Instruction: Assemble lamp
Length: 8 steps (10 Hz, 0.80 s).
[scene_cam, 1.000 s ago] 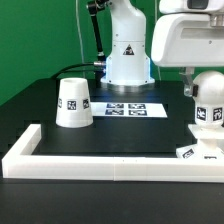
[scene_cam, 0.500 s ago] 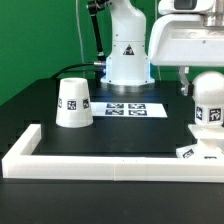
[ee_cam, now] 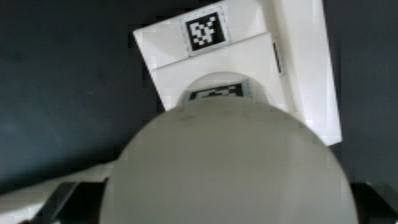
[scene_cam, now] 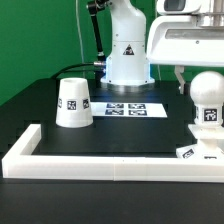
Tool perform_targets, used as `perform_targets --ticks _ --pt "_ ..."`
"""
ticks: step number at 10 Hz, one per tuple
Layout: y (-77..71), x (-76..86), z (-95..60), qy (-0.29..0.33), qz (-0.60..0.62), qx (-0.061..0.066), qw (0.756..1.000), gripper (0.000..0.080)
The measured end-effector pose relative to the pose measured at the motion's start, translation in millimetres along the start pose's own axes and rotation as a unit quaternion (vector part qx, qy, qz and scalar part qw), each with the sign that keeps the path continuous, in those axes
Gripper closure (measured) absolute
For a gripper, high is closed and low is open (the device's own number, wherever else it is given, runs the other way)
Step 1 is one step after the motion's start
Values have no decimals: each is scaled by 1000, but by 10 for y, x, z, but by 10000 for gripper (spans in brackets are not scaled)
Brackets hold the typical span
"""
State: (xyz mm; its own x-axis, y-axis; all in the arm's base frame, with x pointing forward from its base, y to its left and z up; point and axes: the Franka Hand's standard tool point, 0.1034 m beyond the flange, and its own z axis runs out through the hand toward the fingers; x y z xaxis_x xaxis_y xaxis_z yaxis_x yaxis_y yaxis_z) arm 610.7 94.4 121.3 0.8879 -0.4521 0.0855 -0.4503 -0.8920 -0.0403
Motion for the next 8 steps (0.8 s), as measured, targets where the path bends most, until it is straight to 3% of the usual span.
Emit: perform_targets --ticks 3,8 --pt "21 -28 6 -15 141 4 990 220" --pt "-5 -89 12 -39 360 3 932 220"
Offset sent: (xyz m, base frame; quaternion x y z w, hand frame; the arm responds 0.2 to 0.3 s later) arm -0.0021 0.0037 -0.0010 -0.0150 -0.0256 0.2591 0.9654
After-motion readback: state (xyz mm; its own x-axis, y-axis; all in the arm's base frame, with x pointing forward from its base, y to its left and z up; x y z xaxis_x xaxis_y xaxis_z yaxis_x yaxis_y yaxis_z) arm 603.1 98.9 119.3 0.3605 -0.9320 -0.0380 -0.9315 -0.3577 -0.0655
